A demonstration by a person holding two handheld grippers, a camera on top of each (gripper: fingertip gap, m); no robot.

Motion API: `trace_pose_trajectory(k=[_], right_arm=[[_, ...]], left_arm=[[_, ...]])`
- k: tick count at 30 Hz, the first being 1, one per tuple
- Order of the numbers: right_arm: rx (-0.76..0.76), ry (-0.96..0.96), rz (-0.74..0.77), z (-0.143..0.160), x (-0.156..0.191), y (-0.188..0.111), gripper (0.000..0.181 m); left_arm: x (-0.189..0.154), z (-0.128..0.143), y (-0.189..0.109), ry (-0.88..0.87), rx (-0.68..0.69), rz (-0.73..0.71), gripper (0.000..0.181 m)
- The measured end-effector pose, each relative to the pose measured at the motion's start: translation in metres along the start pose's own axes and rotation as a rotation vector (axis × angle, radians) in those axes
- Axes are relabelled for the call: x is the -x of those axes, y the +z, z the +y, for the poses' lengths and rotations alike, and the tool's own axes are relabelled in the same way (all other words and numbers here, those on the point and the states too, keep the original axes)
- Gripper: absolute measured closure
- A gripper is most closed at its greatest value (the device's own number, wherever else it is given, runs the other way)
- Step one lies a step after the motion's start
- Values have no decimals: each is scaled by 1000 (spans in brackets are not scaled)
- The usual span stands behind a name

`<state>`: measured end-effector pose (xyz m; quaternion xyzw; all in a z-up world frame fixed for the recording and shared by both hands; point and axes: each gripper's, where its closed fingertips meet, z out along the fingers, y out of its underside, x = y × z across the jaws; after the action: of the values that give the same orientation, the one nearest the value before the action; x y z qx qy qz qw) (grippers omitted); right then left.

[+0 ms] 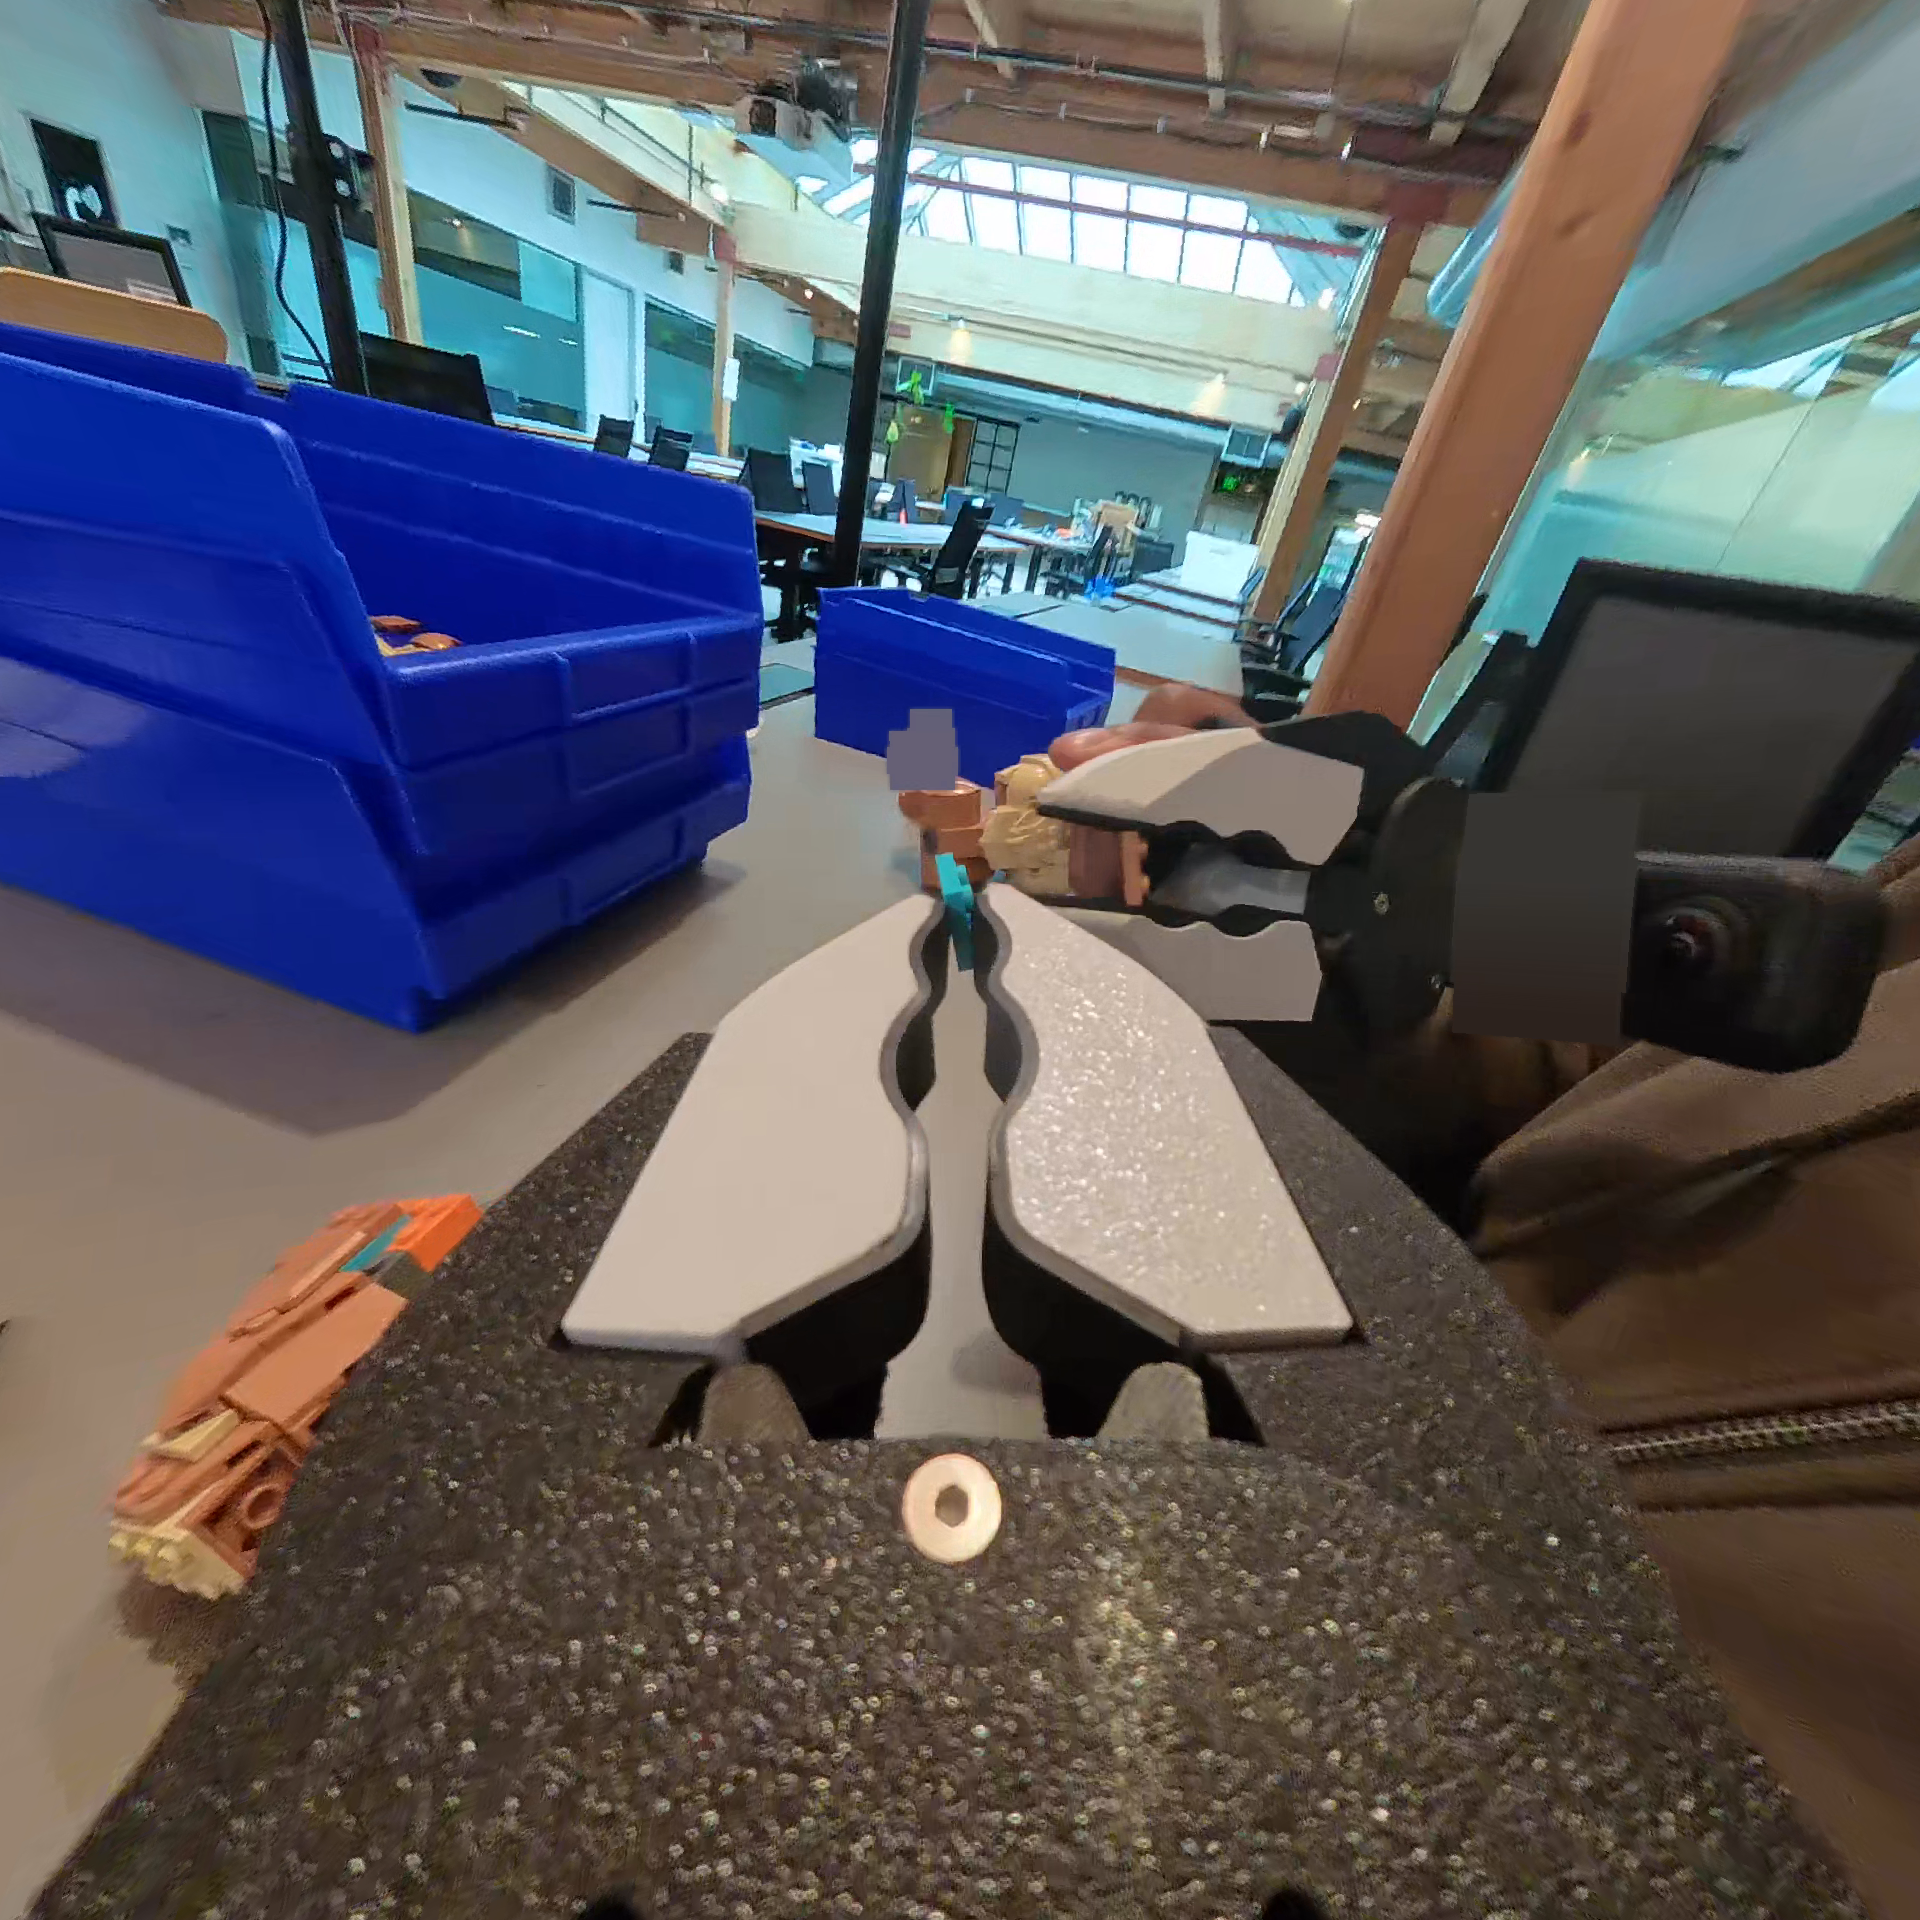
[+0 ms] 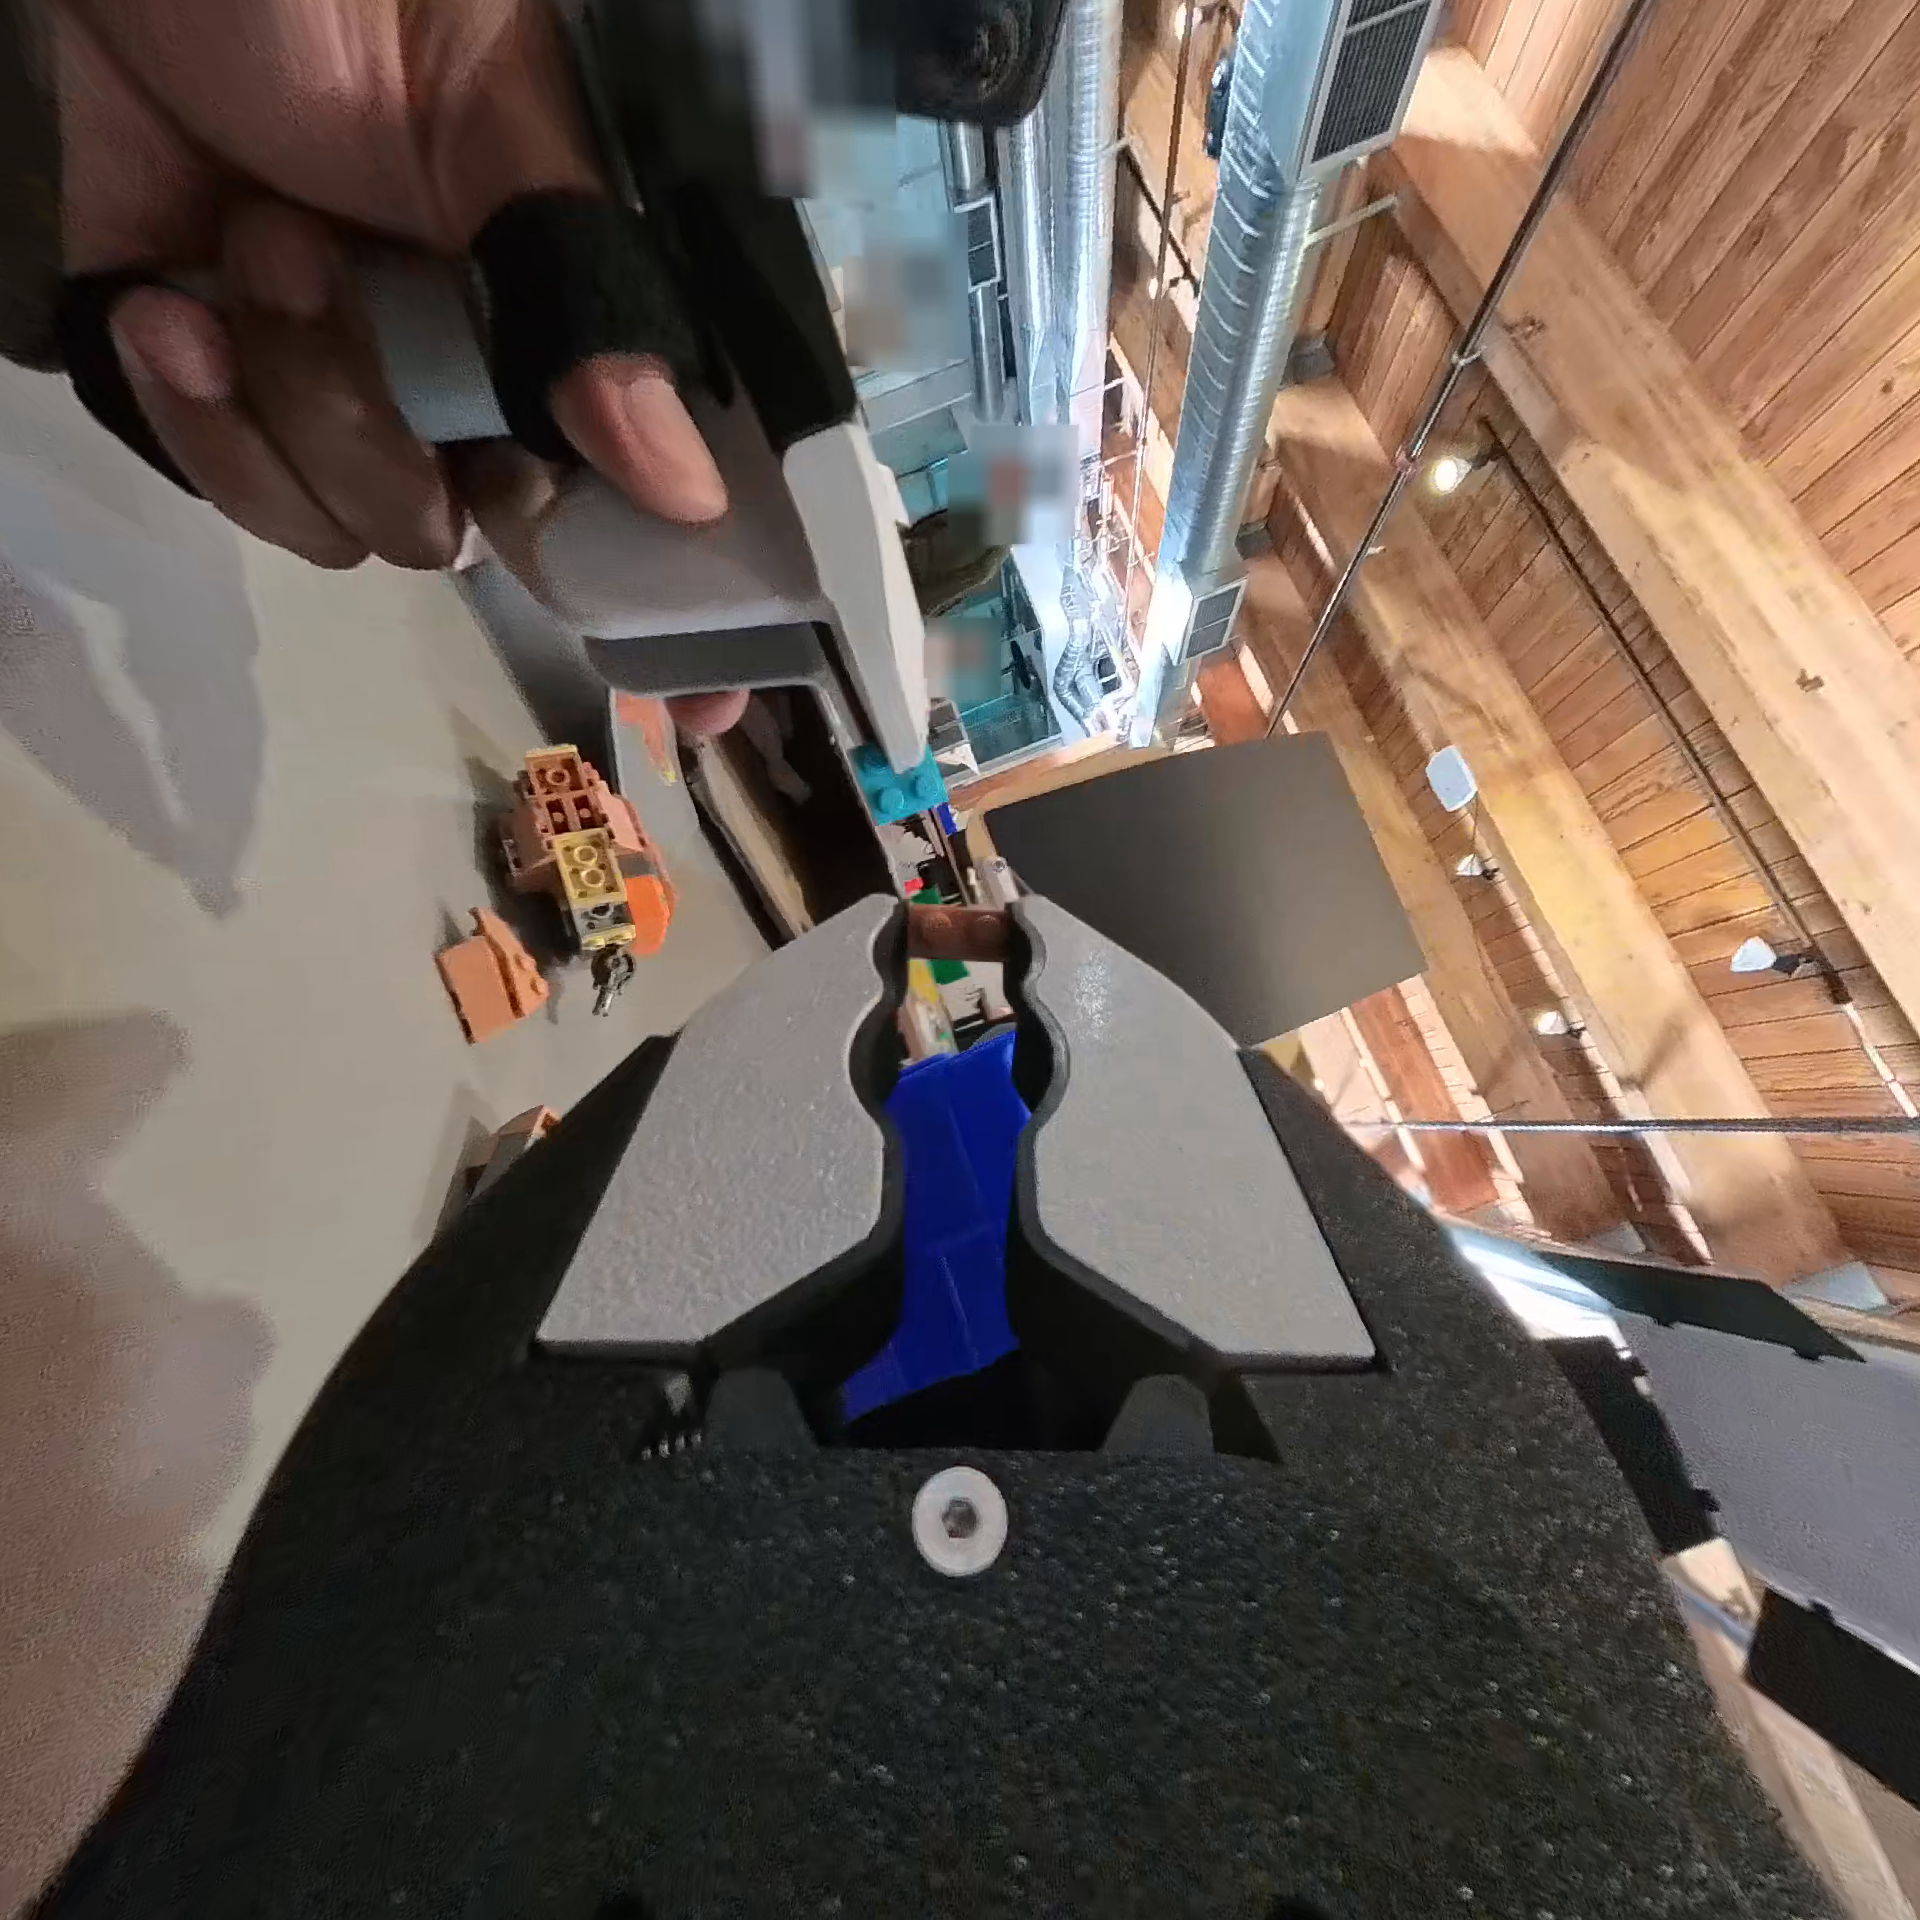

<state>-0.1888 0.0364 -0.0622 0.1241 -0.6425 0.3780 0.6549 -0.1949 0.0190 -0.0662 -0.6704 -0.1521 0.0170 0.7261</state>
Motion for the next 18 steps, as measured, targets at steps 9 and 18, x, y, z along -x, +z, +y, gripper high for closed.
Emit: trace_pose_trajectory(k=[9, 18], right_arm=[[154, 257, 49, 54, -72, 54, 164], [421, 535, 112, 172, -117, 113, 151]], left_arm=[[0, 1, 2, 1, 5, -7, 177], [3, -2, -1, 2, -16, -23, 177]])
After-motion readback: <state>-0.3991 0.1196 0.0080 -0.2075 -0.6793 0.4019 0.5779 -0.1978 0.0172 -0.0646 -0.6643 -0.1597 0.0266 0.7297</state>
